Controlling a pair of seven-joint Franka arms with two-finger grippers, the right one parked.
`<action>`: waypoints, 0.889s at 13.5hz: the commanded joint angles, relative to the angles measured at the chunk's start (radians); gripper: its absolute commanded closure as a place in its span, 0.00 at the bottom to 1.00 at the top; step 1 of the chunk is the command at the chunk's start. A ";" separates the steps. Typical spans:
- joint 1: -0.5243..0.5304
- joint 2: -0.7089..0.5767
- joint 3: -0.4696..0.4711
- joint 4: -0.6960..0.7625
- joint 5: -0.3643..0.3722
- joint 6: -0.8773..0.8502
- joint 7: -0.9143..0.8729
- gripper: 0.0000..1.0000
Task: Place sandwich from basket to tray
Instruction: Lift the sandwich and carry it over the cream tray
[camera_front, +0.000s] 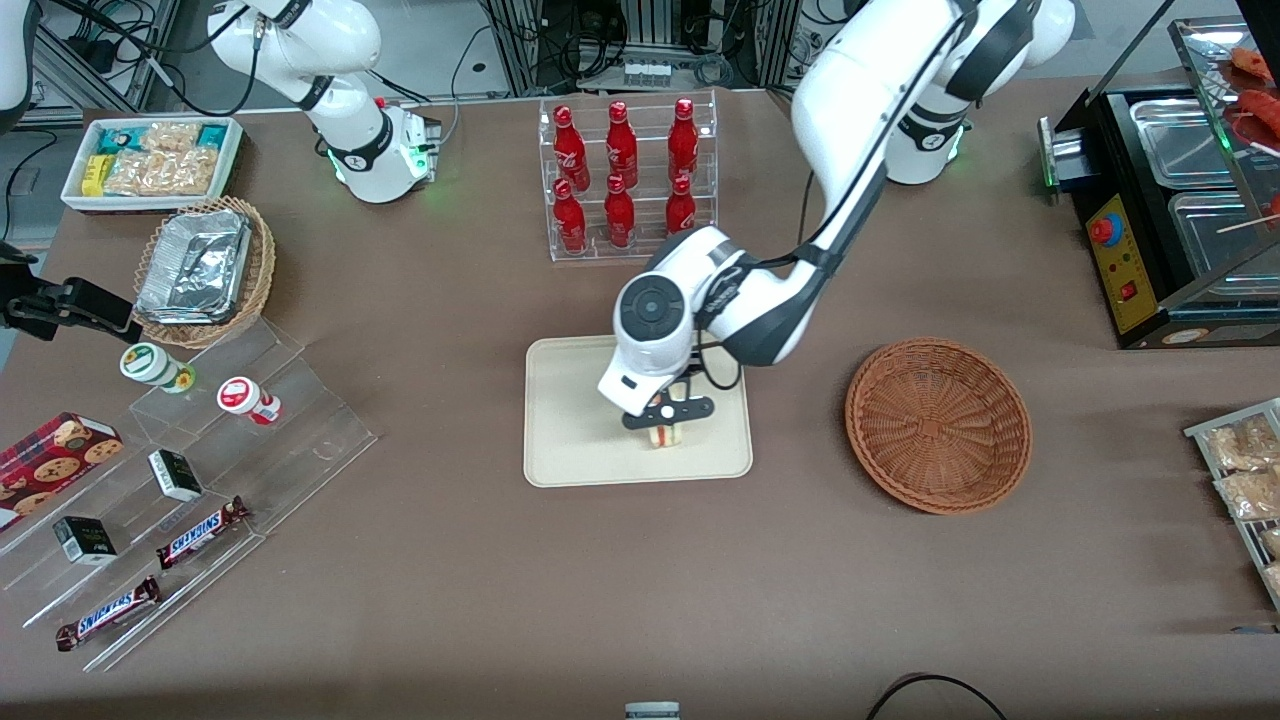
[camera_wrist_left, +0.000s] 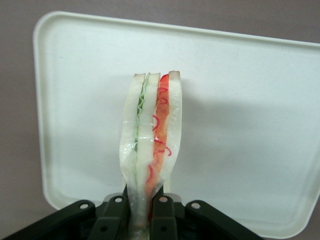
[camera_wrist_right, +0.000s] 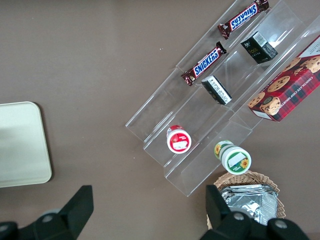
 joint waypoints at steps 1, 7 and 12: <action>-0.039 0.068 0.018 0.106 0.018 -0.034 -0.069 1.00; -0.054 0.101 0.018 0.111 0.047 0.017 -0.132 0.75; -0.039 0.061 0.018 0.112 0.046 0.000 -0.109 0.00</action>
